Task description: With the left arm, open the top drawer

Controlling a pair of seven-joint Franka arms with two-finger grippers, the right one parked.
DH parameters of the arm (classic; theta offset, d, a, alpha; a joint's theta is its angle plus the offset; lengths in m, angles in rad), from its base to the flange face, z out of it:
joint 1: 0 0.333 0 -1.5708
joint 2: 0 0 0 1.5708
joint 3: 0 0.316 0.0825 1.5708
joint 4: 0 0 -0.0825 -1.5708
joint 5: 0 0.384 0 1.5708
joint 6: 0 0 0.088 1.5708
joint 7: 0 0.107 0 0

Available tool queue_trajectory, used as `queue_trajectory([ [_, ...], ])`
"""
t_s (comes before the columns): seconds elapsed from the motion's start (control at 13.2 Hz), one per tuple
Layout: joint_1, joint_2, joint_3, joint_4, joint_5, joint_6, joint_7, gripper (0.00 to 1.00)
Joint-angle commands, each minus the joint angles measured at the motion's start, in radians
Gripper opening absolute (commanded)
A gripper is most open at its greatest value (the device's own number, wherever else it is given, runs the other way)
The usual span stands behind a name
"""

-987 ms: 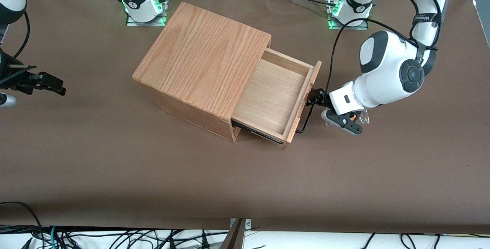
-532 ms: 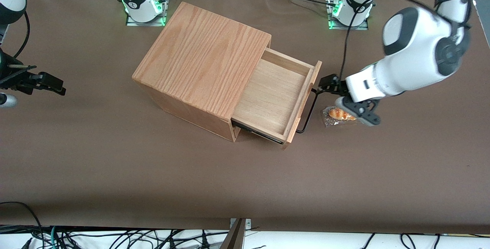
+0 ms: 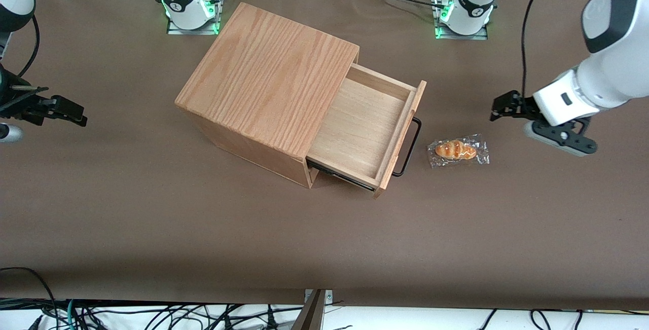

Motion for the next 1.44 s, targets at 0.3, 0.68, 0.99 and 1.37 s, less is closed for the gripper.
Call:
queue_trajectory([
  [0.3,0.070,-0.110,-0.040,0.022,0.072,-0.014,-0.099,1.00],
  [0.68,0.045,-0.119,-0.035,0.023,0.048,-0.018,-0.174,1.00],
  [0.99,0.042,-0.125,-0.037,0.025,0.075,-0.024,-0.182,1.00],
  [1.37,0.042,-0.125,-0.037,0.025,0.075,-0.029,-0.182,1.00],
])
